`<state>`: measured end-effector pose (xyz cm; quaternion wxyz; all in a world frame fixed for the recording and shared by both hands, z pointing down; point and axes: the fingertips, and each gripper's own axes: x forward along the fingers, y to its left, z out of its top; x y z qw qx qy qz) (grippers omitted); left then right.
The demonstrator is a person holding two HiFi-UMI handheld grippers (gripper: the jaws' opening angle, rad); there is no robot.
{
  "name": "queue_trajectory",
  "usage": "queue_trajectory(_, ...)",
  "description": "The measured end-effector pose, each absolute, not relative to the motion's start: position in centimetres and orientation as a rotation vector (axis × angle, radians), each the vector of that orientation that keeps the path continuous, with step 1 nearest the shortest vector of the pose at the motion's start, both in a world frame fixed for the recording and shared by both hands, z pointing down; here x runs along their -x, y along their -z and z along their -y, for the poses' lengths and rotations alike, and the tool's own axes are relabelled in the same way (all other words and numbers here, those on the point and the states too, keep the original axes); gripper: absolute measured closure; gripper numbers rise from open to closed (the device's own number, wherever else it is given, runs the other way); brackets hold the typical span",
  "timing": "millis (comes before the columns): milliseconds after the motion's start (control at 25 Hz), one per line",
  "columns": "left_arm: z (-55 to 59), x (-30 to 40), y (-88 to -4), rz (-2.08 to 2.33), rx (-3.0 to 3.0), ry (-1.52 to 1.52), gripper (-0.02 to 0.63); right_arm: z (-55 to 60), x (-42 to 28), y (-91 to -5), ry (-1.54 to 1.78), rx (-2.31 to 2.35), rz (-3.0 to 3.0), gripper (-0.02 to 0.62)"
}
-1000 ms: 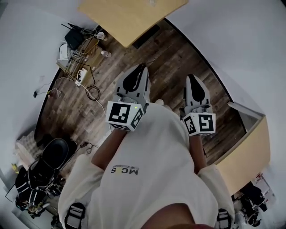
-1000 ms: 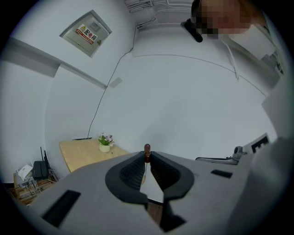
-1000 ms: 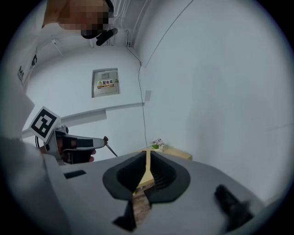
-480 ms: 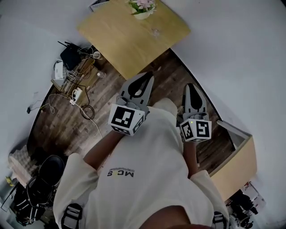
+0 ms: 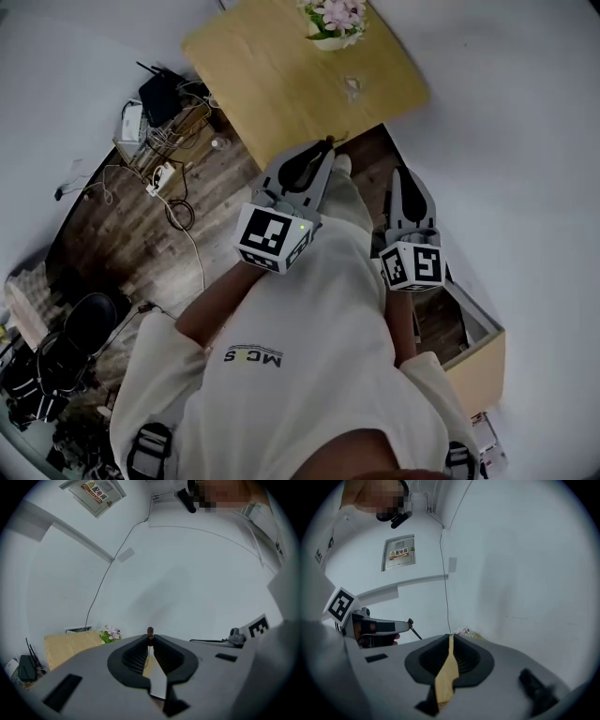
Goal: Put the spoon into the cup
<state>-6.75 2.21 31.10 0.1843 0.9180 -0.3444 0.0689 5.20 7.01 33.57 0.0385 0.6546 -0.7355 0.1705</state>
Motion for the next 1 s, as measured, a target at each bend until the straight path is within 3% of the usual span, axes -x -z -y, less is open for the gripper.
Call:
queue_trajectory(320, 7.3, 1.5, -33.3, 1.168, -2.507, -0.235, 0.561, 5.1, -11.4, -35.5, -0.477, -1.789, 2.414, 0.551)
queue_trajectory(1000, 14.6, -3.6, -35.9, 1.417, -2.32, -0.261, 0.561, 12.9, -16.7, -38.1, -0.535, -1.494, 2.541, 0.55)
